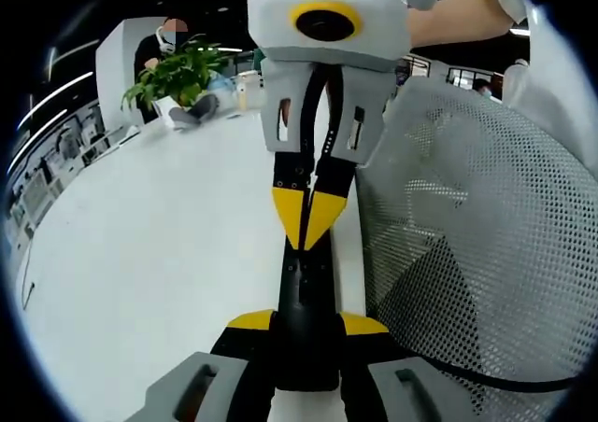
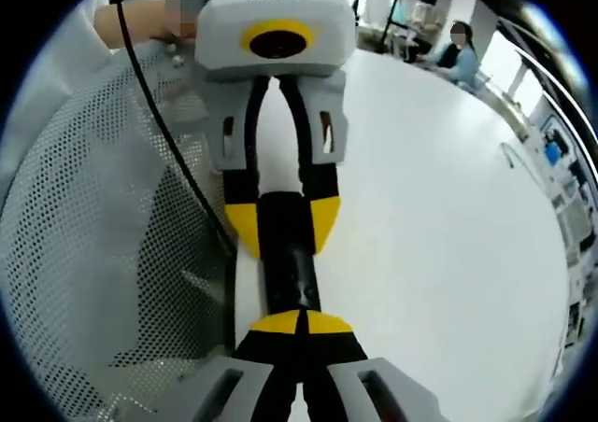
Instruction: Press the specified remote control buttons in sequence, fully releasing each button before pressing the next.
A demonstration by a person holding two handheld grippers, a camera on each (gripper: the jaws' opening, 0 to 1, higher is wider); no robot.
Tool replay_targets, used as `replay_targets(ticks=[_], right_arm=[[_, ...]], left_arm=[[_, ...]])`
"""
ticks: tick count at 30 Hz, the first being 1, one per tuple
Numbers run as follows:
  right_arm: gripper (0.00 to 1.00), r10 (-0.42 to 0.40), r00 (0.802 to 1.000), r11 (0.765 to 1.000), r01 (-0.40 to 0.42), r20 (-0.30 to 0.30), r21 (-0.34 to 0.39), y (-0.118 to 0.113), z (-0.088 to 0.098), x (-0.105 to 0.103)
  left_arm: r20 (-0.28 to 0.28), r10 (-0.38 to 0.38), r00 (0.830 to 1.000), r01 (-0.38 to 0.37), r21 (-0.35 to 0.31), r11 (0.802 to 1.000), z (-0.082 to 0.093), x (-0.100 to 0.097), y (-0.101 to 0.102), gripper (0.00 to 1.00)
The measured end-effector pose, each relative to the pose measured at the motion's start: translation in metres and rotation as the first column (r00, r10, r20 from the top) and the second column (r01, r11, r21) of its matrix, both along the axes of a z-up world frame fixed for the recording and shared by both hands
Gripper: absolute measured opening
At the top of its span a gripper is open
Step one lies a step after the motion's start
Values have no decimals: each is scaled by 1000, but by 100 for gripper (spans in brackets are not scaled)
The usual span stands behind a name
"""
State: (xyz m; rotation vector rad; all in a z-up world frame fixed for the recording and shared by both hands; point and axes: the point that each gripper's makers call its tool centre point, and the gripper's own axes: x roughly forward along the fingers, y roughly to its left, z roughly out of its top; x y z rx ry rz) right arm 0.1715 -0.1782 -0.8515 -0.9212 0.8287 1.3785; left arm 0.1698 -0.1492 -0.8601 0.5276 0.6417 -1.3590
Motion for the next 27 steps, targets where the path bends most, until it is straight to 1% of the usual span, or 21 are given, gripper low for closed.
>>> replay_targets(ticks=[5, 7, 10, 19, 23, 24, 27], right_arm=[[0, 29, 1000, 1000, -29, 7, -3, 5, 0, -5], [0, 60, 998, 998, -60, 22, -26, 4, -1, -4], [0, 78, 997, 996, -77, 26, -51, 4, -3, -3], [0, 46, 998, 998, -48, -37, -50, 4, -3, -1], [0, 56, 998, 997, -58, -38, -42, 3, -2, -3], [0, 39, 998, 999, -41, -42, -37, 3, -2, -3], [0, 23, 999, 1000, -24, -38, -19, 2, -1, -3]], left_arm=[[0, -1, 1000, 1, 1, 1000, 0, 0, 0, 24], [1, -2, 1000, 2, 2, 1000, 0, 0, 0, 24], [0, -3, 1000, 3, 1, 1000, 0, 0, 0, 24], [0, -1, 1000, 1, -1, 1000, 0, -1, 1, 24], [-1, 0, 1000, 0, -2, 1000, 0, -1, 1, 24], [-1, 1, 1000, -1, -3, 1000, 0, -1, 1, 24], [0, -2, 1000, 2, -2, 1000, 0, -1, 1, 24]])
